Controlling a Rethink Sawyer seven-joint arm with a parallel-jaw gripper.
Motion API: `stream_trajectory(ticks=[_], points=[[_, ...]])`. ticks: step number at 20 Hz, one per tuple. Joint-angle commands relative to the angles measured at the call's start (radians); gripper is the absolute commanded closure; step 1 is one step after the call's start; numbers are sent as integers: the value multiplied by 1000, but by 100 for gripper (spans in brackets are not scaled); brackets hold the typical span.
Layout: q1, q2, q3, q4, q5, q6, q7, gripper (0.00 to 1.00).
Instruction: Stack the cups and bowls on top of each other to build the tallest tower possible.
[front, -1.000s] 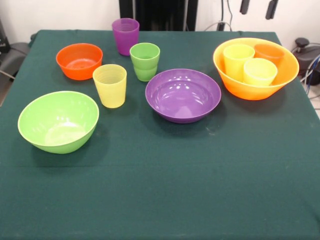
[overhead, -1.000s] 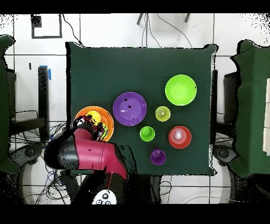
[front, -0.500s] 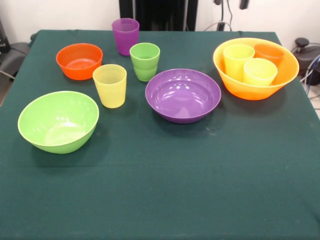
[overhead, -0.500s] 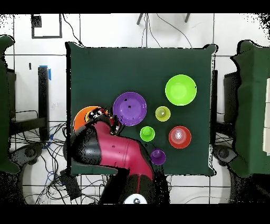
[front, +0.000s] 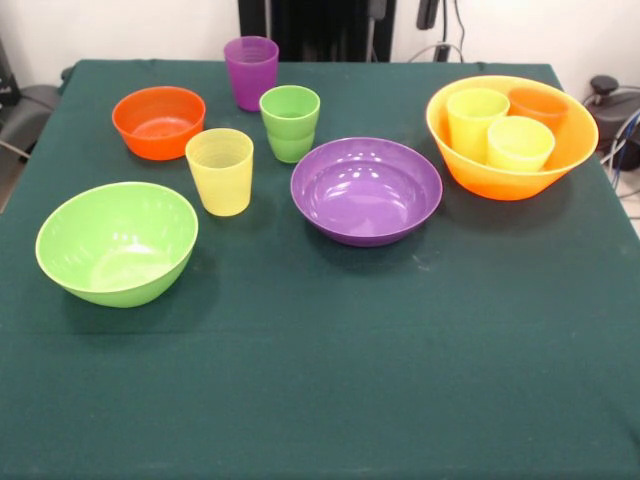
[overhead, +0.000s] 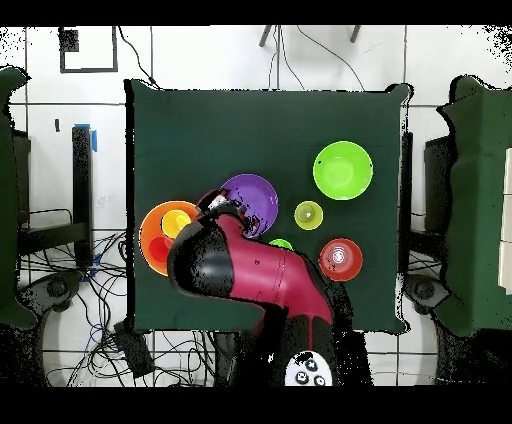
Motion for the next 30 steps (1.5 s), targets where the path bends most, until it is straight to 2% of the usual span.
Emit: stream_trajectory(ticks=[1, 14, 30], points=[[-41, 103, 181, -54, -130, 48, -136, 0], [-99, 201, 254, -187, -208, 64, -131, 0], [-225, 277, 384, -314, -304, 150, -216, 0]])
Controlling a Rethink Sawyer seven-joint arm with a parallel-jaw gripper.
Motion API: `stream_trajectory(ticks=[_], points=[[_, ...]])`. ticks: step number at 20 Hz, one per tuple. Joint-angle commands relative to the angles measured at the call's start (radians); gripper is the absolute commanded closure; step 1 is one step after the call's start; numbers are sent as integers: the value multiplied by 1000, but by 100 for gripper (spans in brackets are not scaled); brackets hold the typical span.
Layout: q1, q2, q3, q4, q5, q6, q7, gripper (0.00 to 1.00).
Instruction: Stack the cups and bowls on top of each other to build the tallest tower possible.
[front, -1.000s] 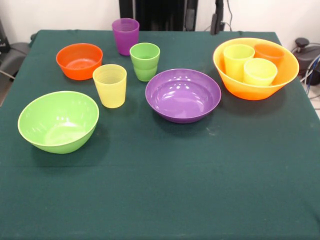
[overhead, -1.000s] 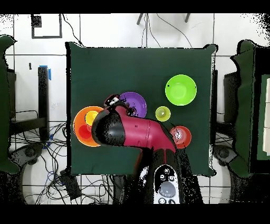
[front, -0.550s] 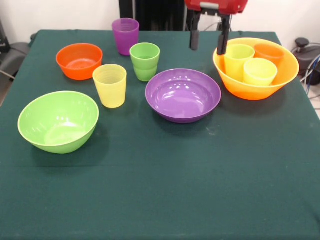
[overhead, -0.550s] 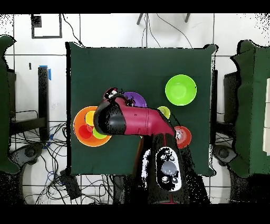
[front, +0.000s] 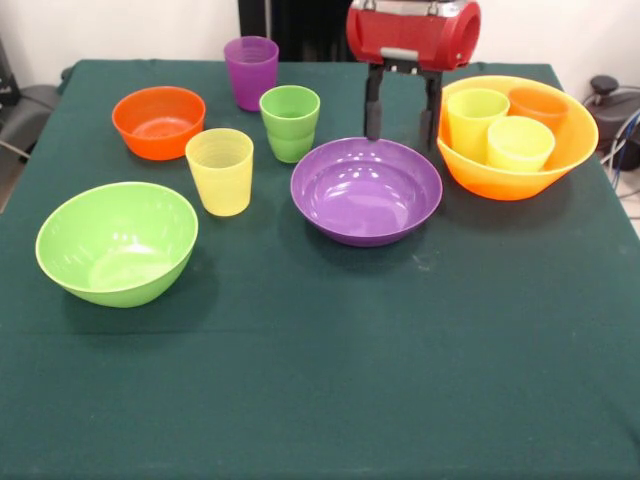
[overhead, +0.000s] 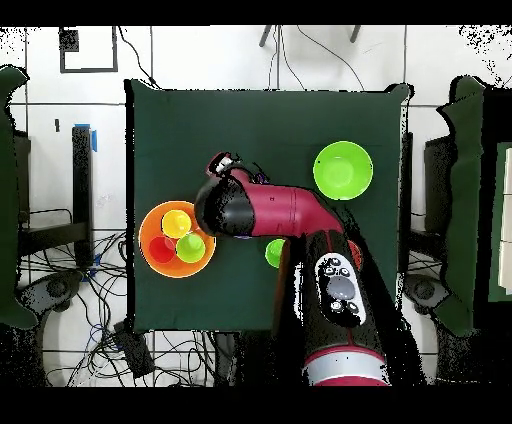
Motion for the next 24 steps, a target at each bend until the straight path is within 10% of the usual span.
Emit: stream_trajectory(ticks=[1, 24], points=[[-42, 72, 148, -103, -110, 151, -214, 0], [52, 116, 87, -166, -130, 118, -69, 0]])
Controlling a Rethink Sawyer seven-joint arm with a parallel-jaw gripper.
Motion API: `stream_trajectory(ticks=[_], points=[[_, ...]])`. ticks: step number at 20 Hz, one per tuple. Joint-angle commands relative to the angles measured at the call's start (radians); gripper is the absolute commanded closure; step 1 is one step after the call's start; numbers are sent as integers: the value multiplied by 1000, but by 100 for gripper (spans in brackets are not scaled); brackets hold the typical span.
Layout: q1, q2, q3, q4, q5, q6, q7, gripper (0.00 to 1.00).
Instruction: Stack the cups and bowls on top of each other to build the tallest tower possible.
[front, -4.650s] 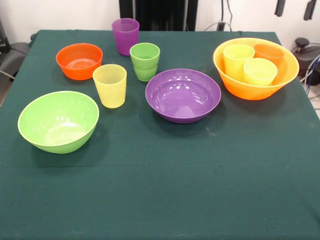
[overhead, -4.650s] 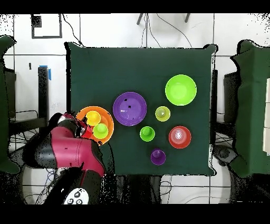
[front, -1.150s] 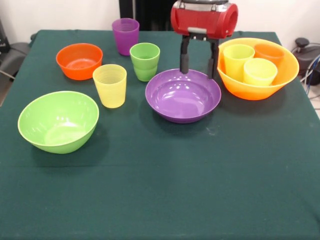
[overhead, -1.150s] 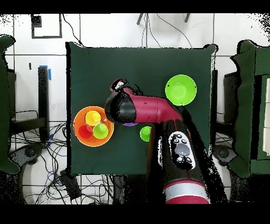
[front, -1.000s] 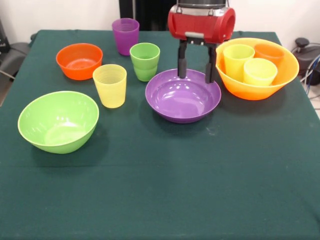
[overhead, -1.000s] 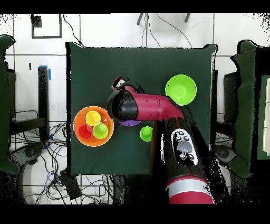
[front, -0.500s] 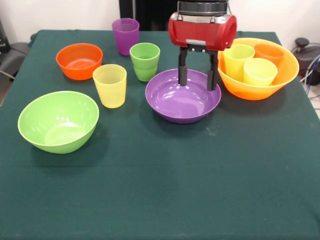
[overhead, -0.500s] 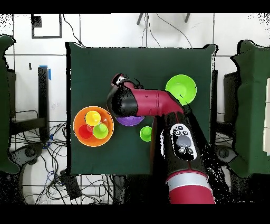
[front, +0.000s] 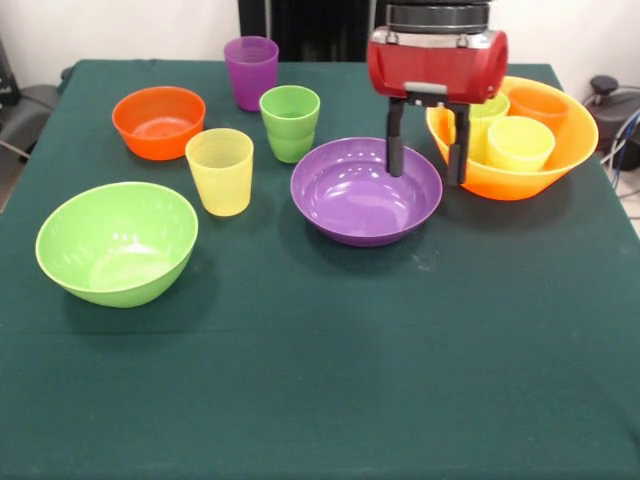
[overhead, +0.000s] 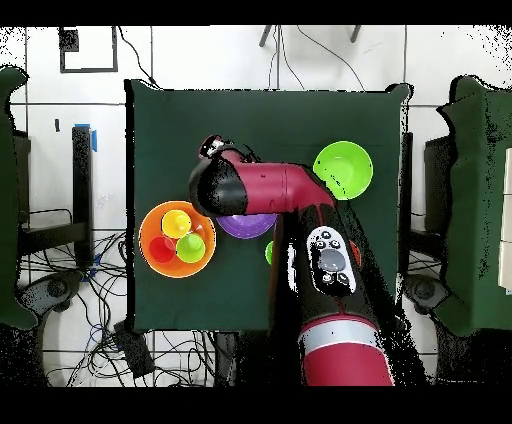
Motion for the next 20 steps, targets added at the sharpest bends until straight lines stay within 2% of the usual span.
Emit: stream_trajectory(ticks=[1, 13, 20], points=[[38, 64, 42, -49, -72, 77, -67, 0], [22, 84, 41, -35, -85, 58, -82, 0], [85, -23, -14, 14, -51, 126, -21, 0]])
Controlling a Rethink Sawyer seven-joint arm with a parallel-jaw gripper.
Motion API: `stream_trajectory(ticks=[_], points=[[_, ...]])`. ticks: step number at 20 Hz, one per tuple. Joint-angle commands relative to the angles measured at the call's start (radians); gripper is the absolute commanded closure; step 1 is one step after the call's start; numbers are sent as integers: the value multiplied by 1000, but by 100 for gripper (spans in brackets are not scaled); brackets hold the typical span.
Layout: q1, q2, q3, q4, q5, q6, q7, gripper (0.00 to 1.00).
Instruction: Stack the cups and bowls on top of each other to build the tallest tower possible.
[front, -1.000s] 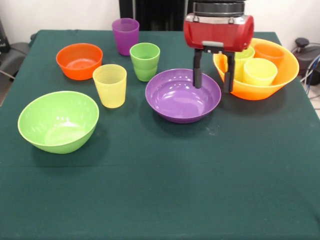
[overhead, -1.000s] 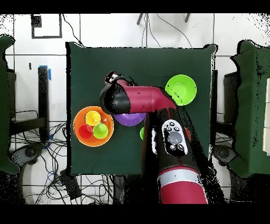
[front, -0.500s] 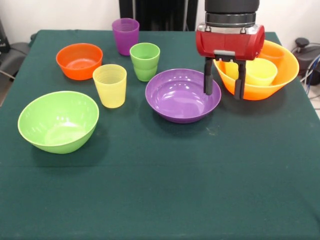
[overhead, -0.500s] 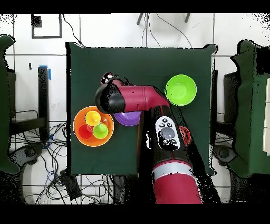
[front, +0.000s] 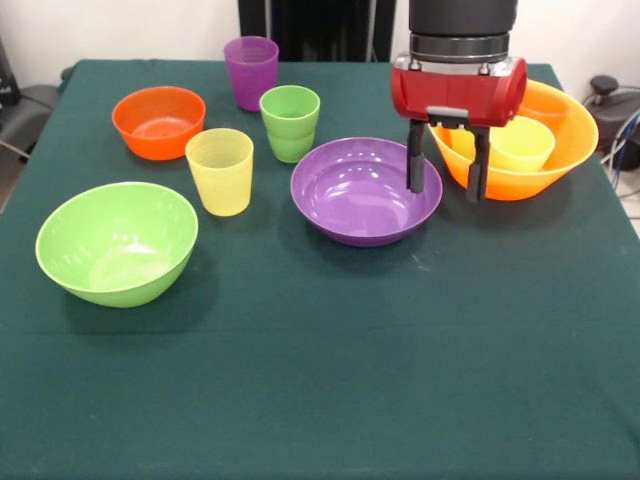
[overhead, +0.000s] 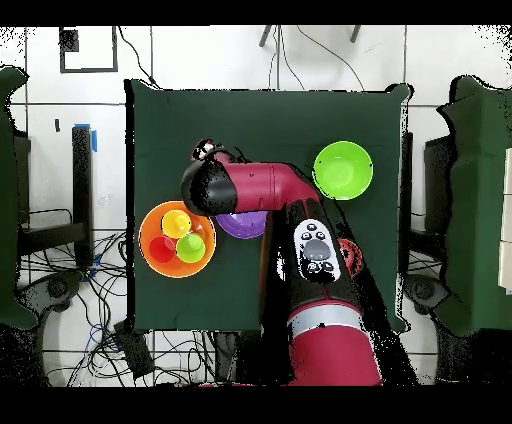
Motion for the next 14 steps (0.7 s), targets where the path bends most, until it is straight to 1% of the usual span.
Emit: stream_trajectory(ticks=[1, 4, 7, 10, 14], points=[[66, -77, -17, 37, -46, 134, -14, 0], [97, -106, -42, 54, -34, 153, 10, 0], [122, -121, -58, 78, -21, 150, 37, 0], [154, -126, -85, 92, -8, 145, 72, 0], [173, -117, -102, 95, 2, 126, 86, 0]])
